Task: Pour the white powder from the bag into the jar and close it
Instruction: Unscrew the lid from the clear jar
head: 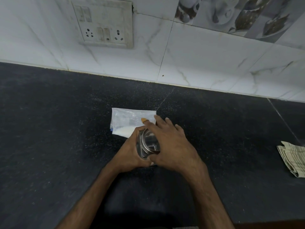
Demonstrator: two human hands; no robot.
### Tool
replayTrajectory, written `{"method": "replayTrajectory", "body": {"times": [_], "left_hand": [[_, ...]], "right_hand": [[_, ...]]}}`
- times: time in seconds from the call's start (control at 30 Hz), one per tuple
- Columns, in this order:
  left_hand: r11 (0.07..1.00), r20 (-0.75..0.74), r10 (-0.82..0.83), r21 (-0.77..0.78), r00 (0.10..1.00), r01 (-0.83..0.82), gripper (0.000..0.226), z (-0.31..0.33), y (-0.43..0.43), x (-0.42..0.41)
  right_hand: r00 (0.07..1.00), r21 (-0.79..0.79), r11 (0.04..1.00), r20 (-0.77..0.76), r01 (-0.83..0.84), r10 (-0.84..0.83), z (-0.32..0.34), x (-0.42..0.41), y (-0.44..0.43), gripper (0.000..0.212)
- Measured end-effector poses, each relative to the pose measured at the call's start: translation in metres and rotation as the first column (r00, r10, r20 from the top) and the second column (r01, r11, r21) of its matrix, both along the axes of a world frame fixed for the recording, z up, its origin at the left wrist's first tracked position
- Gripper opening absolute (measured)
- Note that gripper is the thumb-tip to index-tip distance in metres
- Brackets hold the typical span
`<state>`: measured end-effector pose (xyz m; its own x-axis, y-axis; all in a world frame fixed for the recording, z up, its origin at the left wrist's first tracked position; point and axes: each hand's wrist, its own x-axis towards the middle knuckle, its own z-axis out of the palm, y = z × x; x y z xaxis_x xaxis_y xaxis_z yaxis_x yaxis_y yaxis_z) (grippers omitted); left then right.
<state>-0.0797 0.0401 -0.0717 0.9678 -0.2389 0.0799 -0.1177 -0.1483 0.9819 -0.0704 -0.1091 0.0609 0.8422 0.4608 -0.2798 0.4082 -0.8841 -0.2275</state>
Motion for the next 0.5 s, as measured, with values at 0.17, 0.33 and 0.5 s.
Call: {"method": "replayTrajectory", "body": {"times": [0.17, 0.33, 0.5], "left_hand": [[1.0, -0.017, -0.002, -0.018, 1.0, 0.001, 0.105, 0.0, 0.001, 0.0], [1.0, -0.011, 0.011, -0.005, 1.0, -0.011, 0.101, 0.004, -0.001, -0.001], [1.0, 0.004, 0.011, 0.011, 1.0, -0.011, 0.105, 0.005, -0.001, -0.001]], "right_hand": [[0.995, 0.055, 0.998, 0.094, 0.039, -0.044, -0.003, -0.002, -0.001, 0.098], [0.99, 0.064, 0.989, 0.049, -0.135, 0.132, 0.002, 0.006, 0.0, 0.088], [0.978, 0.105, 0.973, 0.059, -0.204, 0.199, 0.01, 0.014, -0.008, 0.093]]}}
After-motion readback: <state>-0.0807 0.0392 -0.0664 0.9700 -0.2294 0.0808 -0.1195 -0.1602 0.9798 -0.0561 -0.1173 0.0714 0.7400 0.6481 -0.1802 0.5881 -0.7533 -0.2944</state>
